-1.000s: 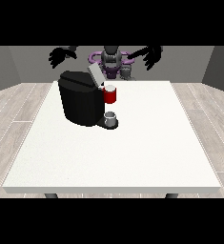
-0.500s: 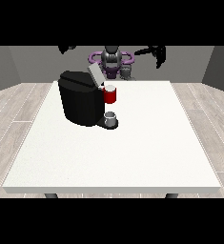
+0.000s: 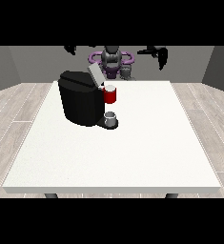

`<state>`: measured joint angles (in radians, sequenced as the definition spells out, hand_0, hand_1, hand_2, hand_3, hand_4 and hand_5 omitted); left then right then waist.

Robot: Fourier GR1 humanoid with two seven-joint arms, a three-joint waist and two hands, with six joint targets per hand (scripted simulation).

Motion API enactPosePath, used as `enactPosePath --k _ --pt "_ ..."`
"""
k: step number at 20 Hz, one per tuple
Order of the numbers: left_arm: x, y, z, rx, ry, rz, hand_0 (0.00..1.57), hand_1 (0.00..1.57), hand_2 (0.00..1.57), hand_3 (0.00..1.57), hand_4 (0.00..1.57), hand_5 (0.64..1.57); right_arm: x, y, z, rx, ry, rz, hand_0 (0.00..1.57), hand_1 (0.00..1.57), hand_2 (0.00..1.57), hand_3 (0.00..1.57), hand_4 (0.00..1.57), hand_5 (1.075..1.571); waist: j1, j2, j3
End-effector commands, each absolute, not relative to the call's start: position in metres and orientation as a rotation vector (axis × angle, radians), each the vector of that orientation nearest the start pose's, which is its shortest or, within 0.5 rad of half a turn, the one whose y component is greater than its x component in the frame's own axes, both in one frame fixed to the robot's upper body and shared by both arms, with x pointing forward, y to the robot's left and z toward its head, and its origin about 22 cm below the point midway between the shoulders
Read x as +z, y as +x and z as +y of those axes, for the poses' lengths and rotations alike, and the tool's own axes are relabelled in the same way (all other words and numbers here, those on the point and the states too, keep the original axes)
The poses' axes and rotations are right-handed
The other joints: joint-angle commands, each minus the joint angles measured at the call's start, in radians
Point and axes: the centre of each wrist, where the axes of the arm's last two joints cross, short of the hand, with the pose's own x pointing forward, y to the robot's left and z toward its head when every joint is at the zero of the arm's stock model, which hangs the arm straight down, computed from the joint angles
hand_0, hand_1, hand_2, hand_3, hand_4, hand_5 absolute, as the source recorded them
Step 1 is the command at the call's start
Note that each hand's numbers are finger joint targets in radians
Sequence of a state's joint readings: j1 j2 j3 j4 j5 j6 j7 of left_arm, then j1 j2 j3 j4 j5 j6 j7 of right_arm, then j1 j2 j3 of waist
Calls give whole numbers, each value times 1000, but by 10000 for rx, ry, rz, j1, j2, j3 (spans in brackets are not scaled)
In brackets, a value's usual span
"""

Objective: Insert the coffee pod into the coffee machine and close the lid

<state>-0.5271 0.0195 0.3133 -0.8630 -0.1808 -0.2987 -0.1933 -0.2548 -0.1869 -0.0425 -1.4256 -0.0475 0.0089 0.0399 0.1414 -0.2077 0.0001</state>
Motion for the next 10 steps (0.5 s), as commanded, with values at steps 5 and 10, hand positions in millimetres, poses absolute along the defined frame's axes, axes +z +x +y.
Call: enactPosePath --k 5,10 --pt "-14 333 232 -2053 -2088 -15433 0 0 0 0 112 1571 27 312 -260 1282 -228 -15973 0 0 0 0 0 1571 424 367 4" --pt "-5 322 244 -1707 -1677 -15934 0 0 0 0 0 1571 43 333 -256 1065 -177 -16265 0 0 0 0 0 1571 253 1193 2"
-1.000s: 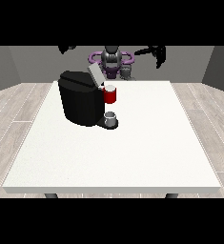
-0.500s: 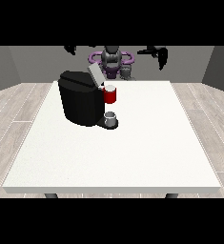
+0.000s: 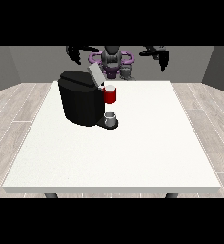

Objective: Insert the coffee pod into the coffee machine and close the lid

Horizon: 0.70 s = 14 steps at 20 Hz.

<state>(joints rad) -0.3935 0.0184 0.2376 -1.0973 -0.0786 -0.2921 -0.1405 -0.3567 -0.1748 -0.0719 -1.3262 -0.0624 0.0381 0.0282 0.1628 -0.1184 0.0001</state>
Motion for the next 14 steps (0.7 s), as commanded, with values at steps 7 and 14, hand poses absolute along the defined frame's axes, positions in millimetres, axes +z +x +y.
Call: enactPosePath --k 7,14 --pt "4 308 255 -1502 -1154 -16306 0 0 0 0 0 1571 51 352 -234 1675 363 -16662 0 0 0 0 0 1571 -474 953 0" --pt "12 305 259 -1224 -900 -16682 0 0 0 0 0 1571 55 365 -212 2399 137 -16802 0 0 0 0 0 1571 -468 1373 -1"
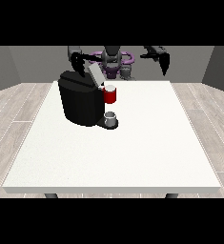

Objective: Insert the coffee pod into the coffee machine and close the lid

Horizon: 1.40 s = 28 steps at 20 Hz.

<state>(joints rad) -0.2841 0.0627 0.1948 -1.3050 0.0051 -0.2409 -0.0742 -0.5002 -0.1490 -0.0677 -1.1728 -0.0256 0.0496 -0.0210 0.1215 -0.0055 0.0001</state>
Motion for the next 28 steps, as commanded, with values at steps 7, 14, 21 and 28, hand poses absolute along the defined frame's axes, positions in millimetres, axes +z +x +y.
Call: enactPosePath --k 7,14,21,28 --pt "21 300 266 -1023 -1142 -16555 0 0 0 0 0 1571 60 379 -214 2293 117 -16766 0 0 0 0 0 1571 25 359 -1" --pt "24 306 255 -1332 -445 -17101 0 0 0 0 0 1571 76 393 -216 3032 386 -17297 0 0 0 0 0 1571 -89 899 -1" --pt "45 308 283 -1536 -727 -16782 0 0 0 0 0 1571 72 397 -210 3040 2 -17250 0 0 0 0 0 1571 280 794 0" --pt "17 302 252 -936 -544 -16767 0 0 0 0 131 1571 102 406 -179 4293 69 -17397 0 0 0 0 0 1571 89 732 -2"
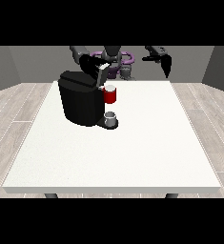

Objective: Insert the coffee pod into the coffee machine and close the lid

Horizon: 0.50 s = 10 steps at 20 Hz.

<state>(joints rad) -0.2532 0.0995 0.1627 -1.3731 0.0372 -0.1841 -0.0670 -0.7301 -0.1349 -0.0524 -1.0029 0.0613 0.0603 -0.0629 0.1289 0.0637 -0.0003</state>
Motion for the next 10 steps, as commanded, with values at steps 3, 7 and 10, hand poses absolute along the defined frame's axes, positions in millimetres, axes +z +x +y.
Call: enactPosePath --k 3,7,10 --pt "8 300 268 -1211 -355 -16916 0 0 0 0 192 1571 112 408 -156 4705 -127 -17812 0 0 0 0 173 1571 85 312 -1" --pt "36 315 270 -1152 -501 -16848 0 0 0 0 121 1571 116 411 -149 4702 -375 -18027 0 0 0 0 141 1571 108 182 2" --pt "19 309 277 -1203 -354 -16960 0 0 0 0 167 1571 121 410 -140 4588 56 -18053 0 0 0 0 116 1571 -76 140 1"
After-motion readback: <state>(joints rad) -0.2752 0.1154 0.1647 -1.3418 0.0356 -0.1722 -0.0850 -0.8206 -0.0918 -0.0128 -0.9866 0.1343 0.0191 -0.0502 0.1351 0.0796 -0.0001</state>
